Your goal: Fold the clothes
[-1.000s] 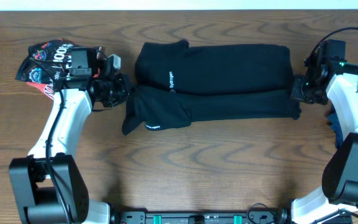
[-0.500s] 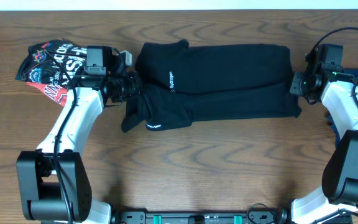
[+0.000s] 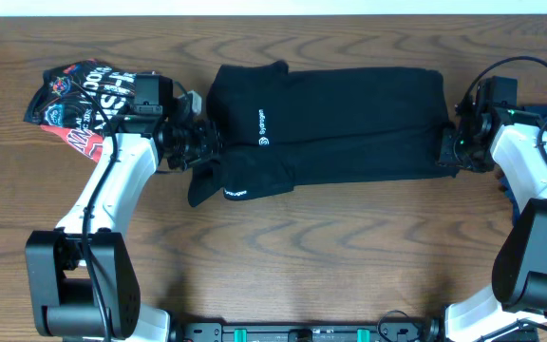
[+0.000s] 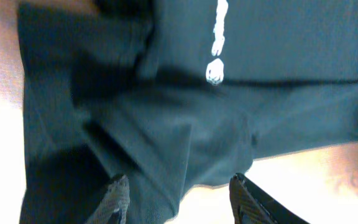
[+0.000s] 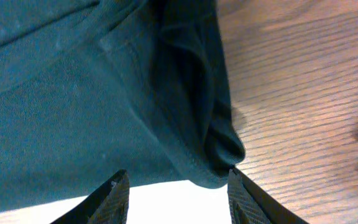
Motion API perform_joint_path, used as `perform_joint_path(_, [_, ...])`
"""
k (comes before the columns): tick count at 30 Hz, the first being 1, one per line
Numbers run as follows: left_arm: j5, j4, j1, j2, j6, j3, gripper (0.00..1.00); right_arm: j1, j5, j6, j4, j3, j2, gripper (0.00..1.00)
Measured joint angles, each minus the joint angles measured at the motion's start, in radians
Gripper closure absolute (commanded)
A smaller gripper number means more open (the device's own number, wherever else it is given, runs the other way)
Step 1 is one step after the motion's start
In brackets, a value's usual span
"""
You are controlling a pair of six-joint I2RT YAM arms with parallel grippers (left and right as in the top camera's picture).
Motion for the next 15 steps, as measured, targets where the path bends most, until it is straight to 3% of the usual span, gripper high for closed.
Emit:
perform_joint_path(8, [0.0, -0.042, -0.05, 0.0, 0.043, -0.003, 0.46, 0.0, 0.001, -0.014, 0.138, -0.114, 0.0, 0.62])
perform_joint_path(11, [-0.057, -0.076, -0.076, 0.0, 0.055, -0.019, 0.46, 0.0, 0.002, -0.019, 0.174, -0.167, 0.0, 0.78])
perform_joint_path(12, [-0.084, -0.09, -0.08, 0.0, 0.058, -0.025, 0.46, 0.0, 0.004, -0.019, 0.18, -0.18, 0.0, 0.88])
perform_joint_path(15, [-0.155, -0.134, -0.081, 0.0, 0.058, -0.046, 0.46, 0.0, 0.035, -0.005, 0.185, -0.211, 0.0, 0.95])
